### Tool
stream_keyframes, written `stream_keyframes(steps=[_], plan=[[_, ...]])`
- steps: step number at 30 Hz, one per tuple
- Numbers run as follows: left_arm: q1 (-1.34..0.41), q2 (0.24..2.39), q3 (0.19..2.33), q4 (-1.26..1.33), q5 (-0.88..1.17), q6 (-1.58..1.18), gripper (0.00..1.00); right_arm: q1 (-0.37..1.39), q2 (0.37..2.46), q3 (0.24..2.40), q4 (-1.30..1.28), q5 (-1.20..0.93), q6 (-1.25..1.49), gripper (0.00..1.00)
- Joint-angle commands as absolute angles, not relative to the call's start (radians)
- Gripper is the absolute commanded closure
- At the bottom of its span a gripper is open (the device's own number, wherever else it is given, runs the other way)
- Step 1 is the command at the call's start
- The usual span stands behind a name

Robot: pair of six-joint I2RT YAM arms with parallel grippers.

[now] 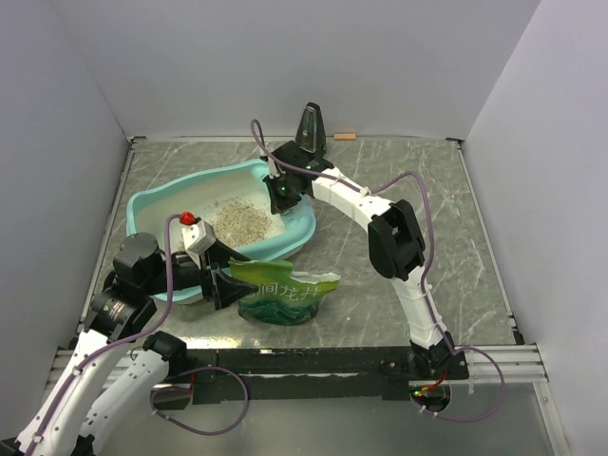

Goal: Fill the litter box with clean litter

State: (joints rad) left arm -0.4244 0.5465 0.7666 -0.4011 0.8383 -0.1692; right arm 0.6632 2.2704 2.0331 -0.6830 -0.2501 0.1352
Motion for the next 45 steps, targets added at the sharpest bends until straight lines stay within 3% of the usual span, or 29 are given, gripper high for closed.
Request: stream_keyframes(steps=[1,15,23,27,28,30,32,34,38,45], plan=[[-0.431,0.532,0.779,-0.380,0.833,-0.147,0.20,0.598,2.211,1.919,-0.698,-0.009,0.210,1.00],[-0.446,0.499,0.779,-0.385,0.827,-0.144,0.20,0.427,2.024,1.589,-0.584,0.196,0.483,1.00],[-0.463,0.476,0.775,-0.385,0.822,-0.143,0.19,0.371,1.887,1.456,-0.496,0.169,0.531,1.00],[-0.472,0.459,0.769,-0.379,0.811,-0.144,0.19,0.376,1.786,1.451,-0.465,0.074,0.460,0.87],[-0.476,0.457,0.770,-0.382,0.804,-0.143,0.19,0.377,1.767,1.454,-0.468,0.043,0.448,0.77],[-0.477,0.451,0.772,-0.383,0.802,-0.143,0.19,0.380,1.697,1.453,-0.471,0.034,0.430,0.70],[-0.480,0.446,0.767,-0.380,0.790,-0.147,0.19,0.379,1.640,1.437,-0.457,0.018,0.420,0.55],[-0.480,0.442,0.764,-0.374,0.778,-0.149,0.18,0.377,1.559,1.430,-0.466,0.026,0.413,0.48],[-0.482,0.442,0.759,-0.373,0.747,-0.160,0.17,0.359,1.467,1.419,-0.606,0.188,0.414,0.44],[-0.482,0.445,0.769,-0.384,0.686,-0.175,0.14,0.233,1.374,1.189,-0.660,0.322,0.483,0.40]])
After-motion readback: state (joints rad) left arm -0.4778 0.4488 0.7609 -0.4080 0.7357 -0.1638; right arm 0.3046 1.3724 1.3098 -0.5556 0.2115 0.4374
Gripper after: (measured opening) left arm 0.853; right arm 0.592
